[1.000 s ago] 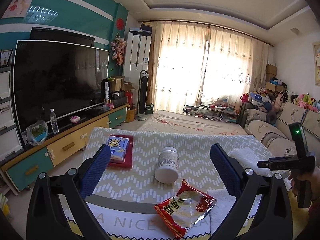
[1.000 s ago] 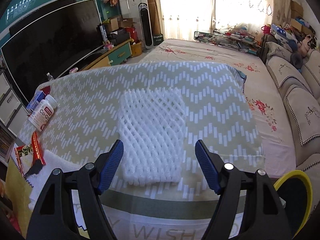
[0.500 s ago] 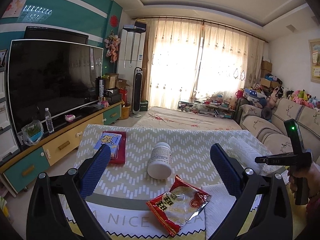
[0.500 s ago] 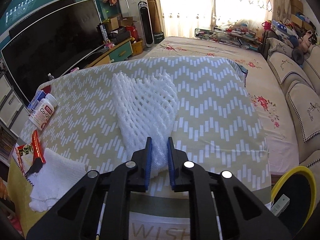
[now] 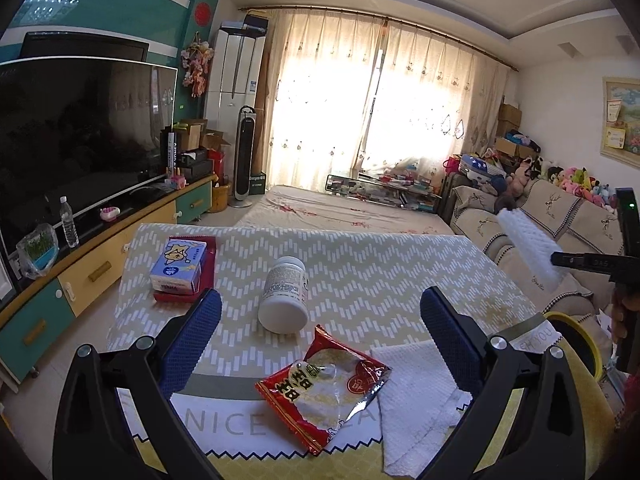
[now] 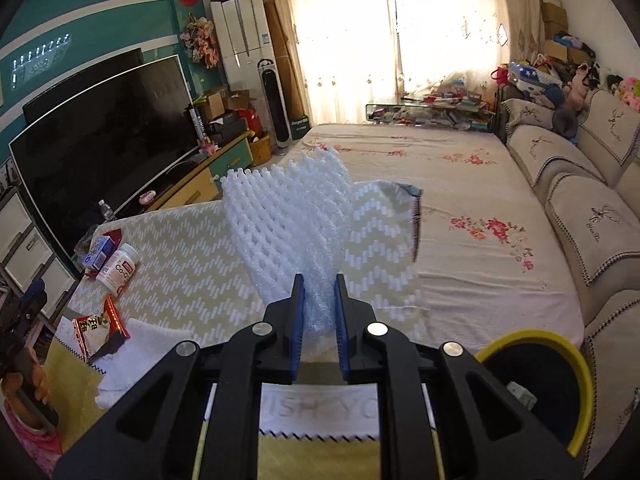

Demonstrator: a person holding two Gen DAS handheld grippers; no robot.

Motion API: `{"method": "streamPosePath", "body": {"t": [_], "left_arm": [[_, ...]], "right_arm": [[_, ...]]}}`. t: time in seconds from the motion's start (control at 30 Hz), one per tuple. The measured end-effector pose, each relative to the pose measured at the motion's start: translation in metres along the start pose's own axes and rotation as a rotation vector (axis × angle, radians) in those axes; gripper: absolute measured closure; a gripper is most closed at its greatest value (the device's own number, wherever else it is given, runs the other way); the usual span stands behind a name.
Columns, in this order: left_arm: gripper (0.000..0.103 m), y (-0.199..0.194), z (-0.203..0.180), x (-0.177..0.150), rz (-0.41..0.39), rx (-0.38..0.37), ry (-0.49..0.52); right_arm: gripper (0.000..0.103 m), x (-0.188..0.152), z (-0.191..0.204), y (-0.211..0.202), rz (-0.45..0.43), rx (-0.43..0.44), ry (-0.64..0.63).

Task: Collect trash
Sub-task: 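Carry the foam net with the right gripper into the bin and release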

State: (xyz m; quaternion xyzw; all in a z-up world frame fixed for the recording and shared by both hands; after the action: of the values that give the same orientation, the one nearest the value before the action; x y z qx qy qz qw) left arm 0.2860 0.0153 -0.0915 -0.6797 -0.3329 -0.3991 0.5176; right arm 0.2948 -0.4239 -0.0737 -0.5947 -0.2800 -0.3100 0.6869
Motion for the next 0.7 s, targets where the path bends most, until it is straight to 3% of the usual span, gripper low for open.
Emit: {"method": "streamPosePath", "body": {"t": [0.17, 0.33, 0.43, 0.53, 0.6, 0.7], "left_arm": [[0.005, 0.000, -0.004, 0.000, 0.017, -0.017, 0.012], [0.005, -0.002, -0.012, -0.001, 0.025, -0.032, 0.044], [0.005, -0.003, -0.015, -0.001, 0.026, -0.041, 0.058], [0.005, -0.001, -0.017, -0.002, 0.036, -0.039, 0.066], [0.005, 0.000, -0.016, -0.003, 0.044, -0.037, 0.065], [0.005, 0.002, -0.015, -0.003, 0.050, -0.037, 0.061]], "right_arm": [[0.089, -0.026, -0.068, -0.043, 0.022, -0.158, 0.046], [0.089, -0.069, -0.136, -0.044, 0.125, -0.296, 0.133], [0.088, -0.091, -0.161, -0.035, 0.177, -0.335, 0.183], [0.081, -0.106, -0.176, -0.022, 0.215, -0.353, 0.225], [0.057, -0.114, -0.184, -0.014, 0.249, -0.365, 0.247], [0.057, -0.118, -0.187, -0.015, 0.234, -0.409, 0.265]]}}
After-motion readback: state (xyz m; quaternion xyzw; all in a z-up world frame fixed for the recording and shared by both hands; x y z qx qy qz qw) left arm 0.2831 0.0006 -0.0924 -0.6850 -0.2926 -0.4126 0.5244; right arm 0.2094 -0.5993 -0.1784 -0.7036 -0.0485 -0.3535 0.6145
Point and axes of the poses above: each gripper's, at about its wrist camera, not at the fingertips, and y roughly the way its jaws point, z to its left, x to its top, the point moved 3 cm from there along y, roughly the way its jaws point, and after that the axes turned 2 degrees about z, right-handed, at the moved point
